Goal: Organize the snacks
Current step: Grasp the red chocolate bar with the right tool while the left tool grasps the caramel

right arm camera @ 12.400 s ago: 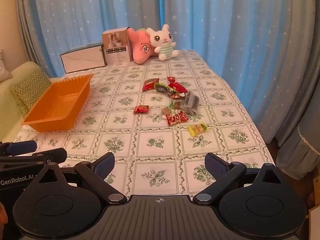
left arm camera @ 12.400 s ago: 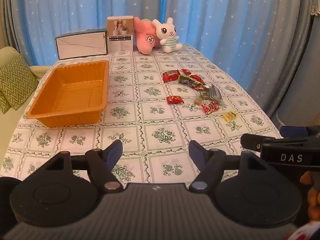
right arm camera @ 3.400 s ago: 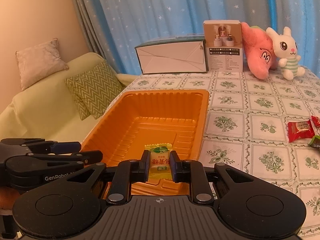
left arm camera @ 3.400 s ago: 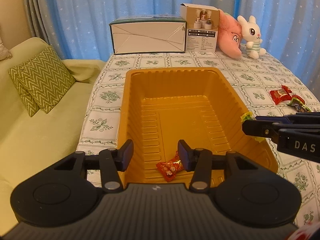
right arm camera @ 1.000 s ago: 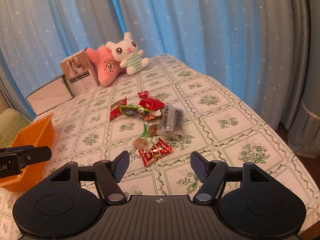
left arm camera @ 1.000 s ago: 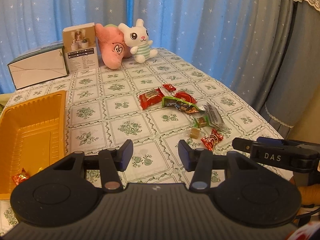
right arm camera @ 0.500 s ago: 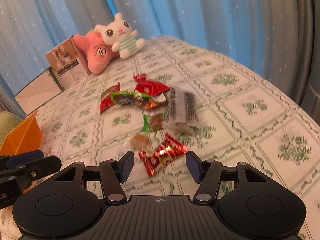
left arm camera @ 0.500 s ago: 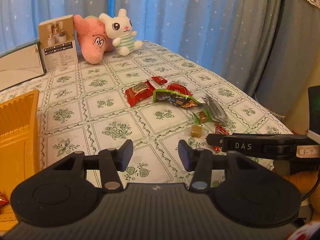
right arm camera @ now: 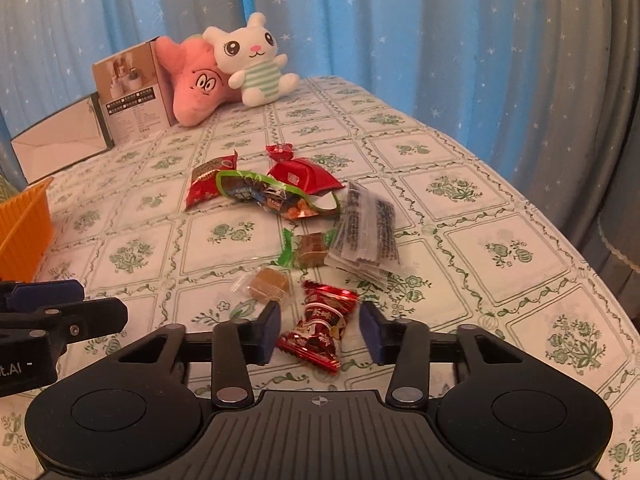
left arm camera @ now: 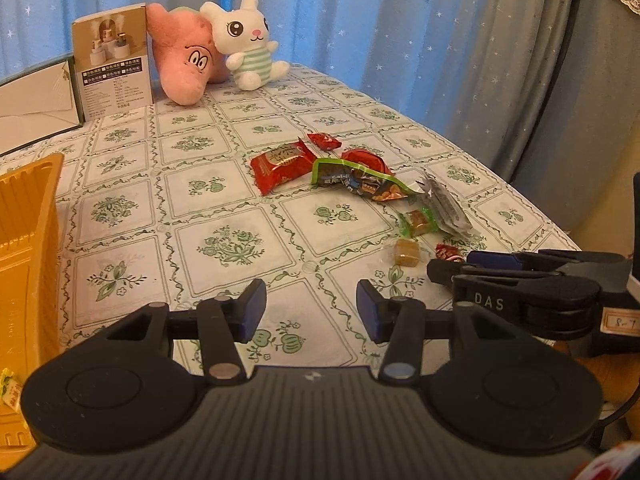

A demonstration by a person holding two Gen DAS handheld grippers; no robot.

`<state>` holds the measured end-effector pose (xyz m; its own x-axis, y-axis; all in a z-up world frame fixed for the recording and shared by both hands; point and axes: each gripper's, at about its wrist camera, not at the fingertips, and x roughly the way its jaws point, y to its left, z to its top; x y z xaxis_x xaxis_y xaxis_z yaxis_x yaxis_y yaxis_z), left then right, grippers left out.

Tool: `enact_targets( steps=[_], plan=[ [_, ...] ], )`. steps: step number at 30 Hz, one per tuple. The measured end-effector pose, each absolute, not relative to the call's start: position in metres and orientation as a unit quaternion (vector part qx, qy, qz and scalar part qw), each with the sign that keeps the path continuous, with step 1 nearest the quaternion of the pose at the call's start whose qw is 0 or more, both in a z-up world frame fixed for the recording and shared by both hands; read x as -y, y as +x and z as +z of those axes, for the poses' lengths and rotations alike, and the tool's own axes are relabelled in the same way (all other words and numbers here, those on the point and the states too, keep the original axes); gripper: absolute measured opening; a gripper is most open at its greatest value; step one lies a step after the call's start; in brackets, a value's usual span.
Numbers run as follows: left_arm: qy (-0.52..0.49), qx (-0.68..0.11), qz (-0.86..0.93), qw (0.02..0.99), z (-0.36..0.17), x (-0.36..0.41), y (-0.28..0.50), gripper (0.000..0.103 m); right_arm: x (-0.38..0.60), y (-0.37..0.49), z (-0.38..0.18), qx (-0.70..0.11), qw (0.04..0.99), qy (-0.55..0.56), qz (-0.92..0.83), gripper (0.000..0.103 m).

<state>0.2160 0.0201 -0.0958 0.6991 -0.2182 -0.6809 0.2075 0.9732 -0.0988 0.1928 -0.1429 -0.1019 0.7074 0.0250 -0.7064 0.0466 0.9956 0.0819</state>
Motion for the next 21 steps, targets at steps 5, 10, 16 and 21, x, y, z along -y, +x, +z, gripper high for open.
enact_targets(
  steps=[5,10,16,21],
  plan=[
    [0.001,-0.368,-0.130,0.921,-0.098,-0.009,0.219,0.045,0.149,0.187,-0.100,-0.385,0.922,0.029,-0.006,0.022],
    [0.012,-0.359,-0.146,0.922,-0.098,0.006,0.221,0.045,0.157,0.178,-0.098,-0.384,0.922,0.041,-0.022,0.021],
    [0.082,-0.345,-0.179,0.917,-0.104,0.036,0.237,0.045,0.172,0.173,-0.092,-0.383,0.920,0.068,-0.038,0.021],
    [0.158,-0.348,-0.208,0.900,-0.117,0.060,0.254,0.045,0.183,0.171,-0.089,-0.381,0.919,0.087,-0.047,0.021]
  ],
)
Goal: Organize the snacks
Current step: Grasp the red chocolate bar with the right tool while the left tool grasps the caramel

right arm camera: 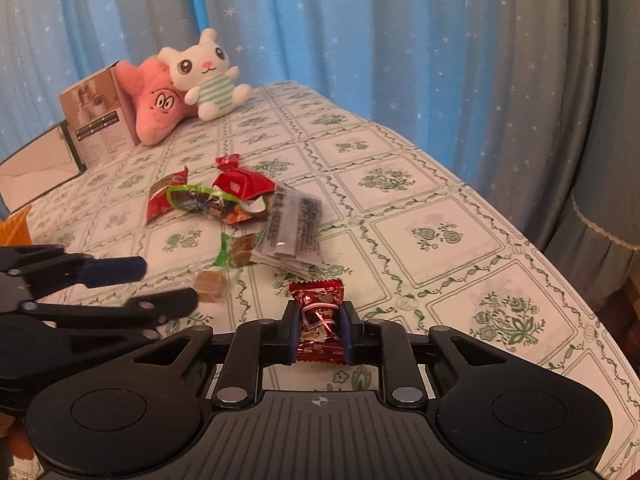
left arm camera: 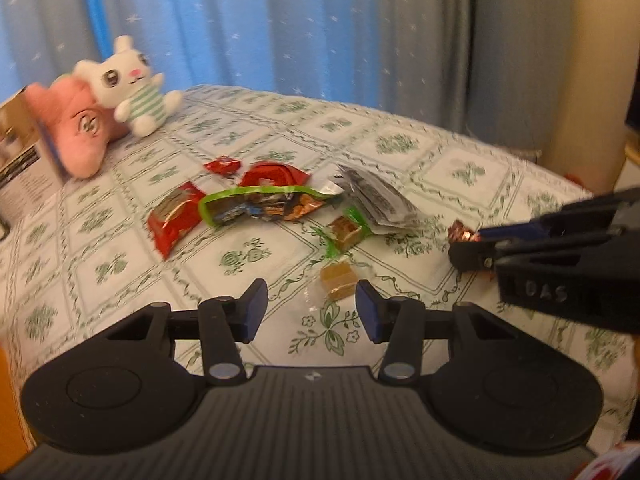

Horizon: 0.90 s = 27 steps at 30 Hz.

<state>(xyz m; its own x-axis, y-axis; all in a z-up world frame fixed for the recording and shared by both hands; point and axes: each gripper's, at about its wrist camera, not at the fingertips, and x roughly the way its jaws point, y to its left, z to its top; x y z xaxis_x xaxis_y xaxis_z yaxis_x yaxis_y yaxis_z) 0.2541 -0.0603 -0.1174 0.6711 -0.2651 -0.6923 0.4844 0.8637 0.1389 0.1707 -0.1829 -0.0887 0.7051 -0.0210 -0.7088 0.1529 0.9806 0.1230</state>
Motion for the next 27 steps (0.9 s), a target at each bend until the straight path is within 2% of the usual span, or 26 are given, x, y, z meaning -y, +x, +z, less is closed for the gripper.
enact_targets(
  steps=[7,9,13,16,27],
  plan=[
    [0.221,-0.342,-0.231,0.884,-0.125,0.079,0.269,0.045,0.190,0.172,-0.090,-0.383,0.915,0.114,-0.053,0.021],
    [0.218,-0.344,-0.239,0.882,-0.125,0.079,0.272,0.042,0.190,0.173,-0.091,-0.384,0.914,0.116,-0.053,0.021],
    [0.186,-0.363,-0.254,0.877,-0.124,0.076,0.281,0.035,0.190,0.173,-0.091,-0.385,0.913,0.120,-0.055,0.021],
    [0.149,-0.381,-0.257,0.876,-0.124,0.071,0.281,0.021,0.187,0.174,-0.091,-0.385,0.914,0.117,-0.053,0.021],
    [0.025,-0.401,-0.160,0.902,-0.111,0.035,0.238,0.018,0.178,0.167,-0.077,-0.375,0.920,0.106,-0.043,0.021]
  ],
)
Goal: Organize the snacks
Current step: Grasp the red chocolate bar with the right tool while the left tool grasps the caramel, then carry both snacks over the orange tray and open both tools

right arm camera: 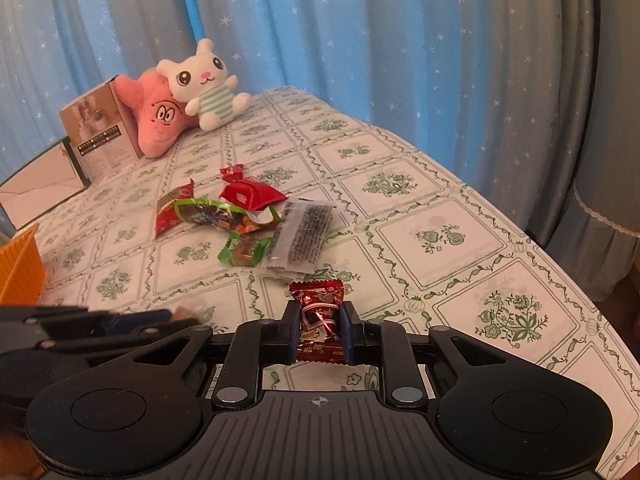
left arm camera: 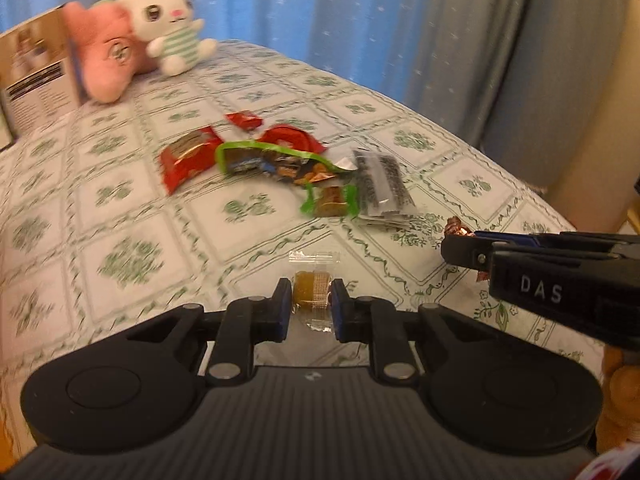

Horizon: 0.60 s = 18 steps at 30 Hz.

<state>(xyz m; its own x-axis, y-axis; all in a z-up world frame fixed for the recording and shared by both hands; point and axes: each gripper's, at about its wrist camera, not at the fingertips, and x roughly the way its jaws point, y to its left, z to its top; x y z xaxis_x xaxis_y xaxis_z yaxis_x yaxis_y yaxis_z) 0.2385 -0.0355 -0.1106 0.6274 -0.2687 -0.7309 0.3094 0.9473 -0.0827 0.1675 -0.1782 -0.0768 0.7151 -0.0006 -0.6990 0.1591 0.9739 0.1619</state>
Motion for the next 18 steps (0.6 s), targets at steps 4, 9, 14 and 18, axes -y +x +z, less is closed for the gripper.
enact_targets(
  steps=[4,9,14,18],
  plan=[
    [0.009,-0.391,-0.133,0.911,-0.095,0.019,0.218,0.018,0.168,0.165,-0.066,-0.366,0.925,0.102,-0.026,0.021],
    [-0.010,-0.379,-0.099,0.920,-0.073,-0.007,0.197,0.018,0.147,0.161,-0.053,-0.351,0.932,0.090,0.014,0.021],
    [-0.012,-0.365,-0.064,0.929,-0.049,-0.037,0.179,0.018,0.120,0.159,-0.042,-0.343,0.934,0.074,0.062,0.021],
    [-0.017,-0.356,-0.032,0.934,-0.031,-0.068,0.164,0.018,0.090,0.159,-0.030,-0.334,0.934,0.064,0.111,0.021]
  ],
)
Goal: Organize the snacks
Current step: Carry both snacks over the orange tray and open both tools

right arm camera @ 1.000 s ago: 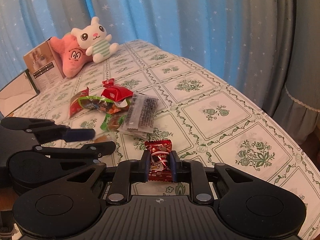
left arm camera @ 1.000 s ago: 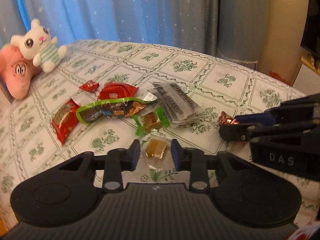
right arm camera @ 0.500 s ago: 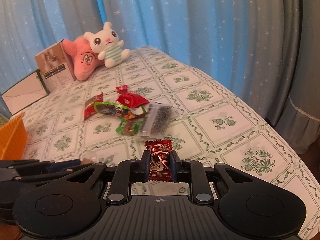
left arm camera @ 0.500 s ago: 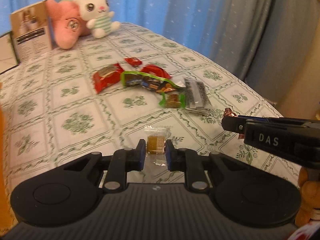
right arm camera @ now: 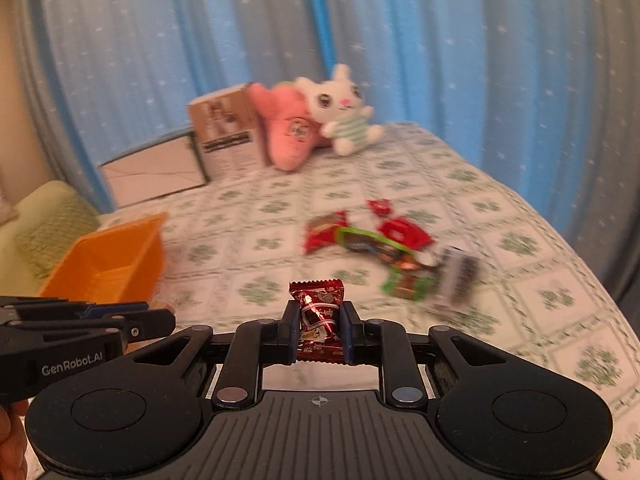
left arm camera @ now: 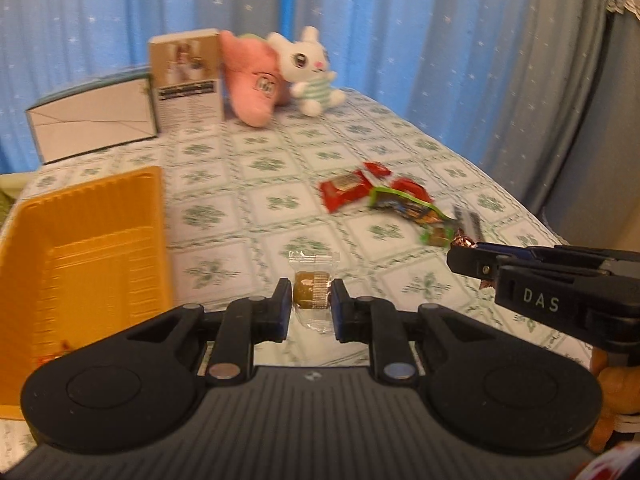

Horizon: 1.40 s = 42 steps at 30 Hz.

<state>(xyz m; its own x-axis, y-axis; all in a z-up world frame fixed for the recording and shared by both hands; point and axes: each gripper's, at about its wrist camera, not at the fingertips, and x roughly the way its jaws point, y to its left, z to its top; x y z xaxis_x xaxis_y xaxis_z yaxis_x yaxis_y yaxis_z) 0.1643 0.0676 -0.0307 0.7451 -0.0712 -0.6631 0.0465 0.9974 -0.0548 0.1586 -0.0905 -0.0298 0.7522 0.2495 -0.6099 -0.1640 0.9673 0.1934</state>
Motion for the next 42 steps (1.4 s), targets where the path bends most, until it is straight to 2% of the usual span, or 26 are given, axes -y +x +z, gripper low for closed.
enact_targets(
  steps=[14,29,33,34,35,36,42],
  plan=[
    [-0.038,-0.336,0.079,0.938,0.006,-0.200,0.114,0.018,-0.045,0.176,-0.003,-0.328,0.905,0.041,0.267,0.021],
    [-0.067,-0.355,0.093,0.928,-0.017,-0.250,0.110,0.018,-0.104,0.191,-0.030,-0.365,0.882,0.023,0.298,0.021],
    [-0.066,-0.369,0.091,0.923,-0.026,-0.253,0.115,0.022,-0.108,0.195,-0.037,-0.373,0.878,0.022,0.298,0.021],
    [-0.061,-0.370,0.095,0.922,-0.027,-0.253,0.115,0.025,-0.108,0.195,-0.038,-0.375,0.878,0.022,0.297,0.021],
    [-0.056,-0.370,0.101,0.922,-0.028,-0.253,0.114,0.033,-0.108,0.195,-0.039,-0.376,0.877,0.023,0.297,0.021],
    [-0.055,-0.369,0.106,0.922,-0.029,-0.253,0.113,0.035,-0.108,0.196,-0.040,-0.377,0.877,0.022,0.296,0.021],
    [-0.068,-0.361,0.116,0.923,-0.029,-0.259,0.105,0.035,-0.105,0.198,-0.045,-0.382,0.876,0.025,0.294,0.021]
  ],
)
